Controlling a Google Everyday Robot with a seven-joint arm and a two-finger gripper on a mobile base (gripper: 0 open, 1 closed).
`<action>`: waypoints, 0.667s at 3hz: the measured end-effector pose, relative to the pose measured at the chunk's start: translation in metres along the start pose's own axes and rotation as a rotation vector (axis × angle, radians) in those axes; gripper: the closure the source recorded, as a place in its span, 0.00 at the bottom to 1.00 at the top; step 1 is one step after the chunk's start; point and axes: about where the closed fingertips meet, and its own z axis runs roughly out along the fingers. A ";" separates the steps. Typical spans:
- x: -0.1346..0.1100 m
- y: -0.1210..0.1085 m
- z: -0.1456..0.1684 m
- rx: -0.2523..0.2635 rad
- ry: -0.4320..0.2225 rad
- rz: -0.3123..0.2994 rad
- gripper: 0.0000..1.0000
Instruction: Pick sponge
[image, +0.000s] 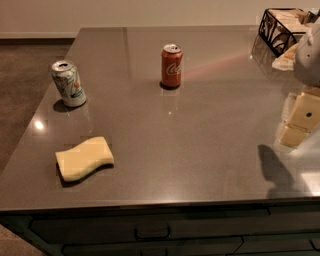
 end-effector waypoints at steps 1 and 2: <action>0.000 0.000 0.000 0.000 0.000 0.000 0.00; -0.002 0.000 -0.001 -0.006 -0.004 -0.001 0.00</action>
Offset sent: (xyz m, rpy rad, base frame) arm -0.0016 0.0035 -0.0025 0.0129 0.0387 0.0097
